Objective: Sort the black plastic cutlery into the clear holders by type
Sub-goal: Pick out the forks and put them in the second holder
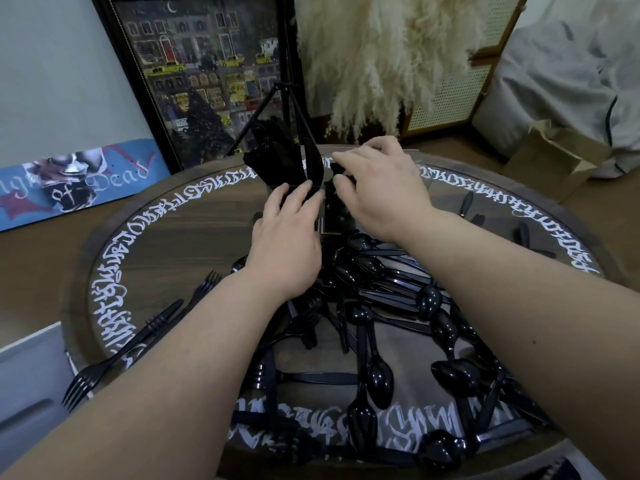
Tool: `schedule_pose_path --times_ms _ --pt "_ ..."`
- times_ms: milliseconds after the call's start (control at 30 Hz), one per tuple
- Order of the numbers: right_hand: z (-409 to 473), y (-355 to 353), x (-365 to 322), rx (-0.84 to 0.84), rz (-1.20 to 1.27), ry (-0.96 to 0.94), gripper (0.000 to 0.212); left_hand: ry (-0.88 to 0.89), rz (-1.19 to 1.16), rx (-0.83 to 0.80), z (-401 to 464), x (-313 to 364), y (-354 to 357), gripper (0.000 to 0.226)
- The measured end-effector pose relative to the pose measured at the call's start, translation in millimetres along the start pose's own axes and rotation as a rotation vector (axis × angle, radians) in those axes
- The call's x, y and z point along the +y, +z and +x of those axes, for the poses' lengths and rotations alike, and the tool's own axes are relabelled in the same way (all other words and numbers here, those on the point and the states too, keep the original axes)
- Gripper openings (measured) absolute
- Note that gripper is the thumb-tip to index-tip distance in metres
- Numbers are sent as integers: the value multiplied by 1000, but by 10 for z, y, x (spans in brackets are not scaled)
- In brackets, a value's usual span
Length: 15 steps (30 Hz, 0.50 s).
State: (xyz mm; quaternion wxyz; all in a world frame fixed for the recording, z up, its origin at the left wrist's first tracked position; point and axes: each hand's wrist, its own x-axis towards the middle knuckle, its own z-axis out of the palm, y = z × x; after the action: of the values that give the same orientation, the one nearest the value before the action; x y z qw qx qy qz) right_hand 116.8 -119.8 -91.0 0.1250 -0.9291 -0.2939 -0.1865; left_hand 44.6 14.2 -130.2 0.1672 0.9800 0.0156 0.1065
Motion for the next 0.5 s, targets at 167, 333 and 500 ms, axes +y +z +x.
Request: schedule_pose_path --times_ms 167,333,500 --pt "-42 52 -28 -218 -75 -14 51 41 -35 -5 -5 -51 1 62" --pt "-227 13 -56 -8 94 -130 55 36 -67 32 -82 -187 -82 58" --pt "-456 46 -184 223 188 -214 42 -77 17 14 -229 -572 -220 59"
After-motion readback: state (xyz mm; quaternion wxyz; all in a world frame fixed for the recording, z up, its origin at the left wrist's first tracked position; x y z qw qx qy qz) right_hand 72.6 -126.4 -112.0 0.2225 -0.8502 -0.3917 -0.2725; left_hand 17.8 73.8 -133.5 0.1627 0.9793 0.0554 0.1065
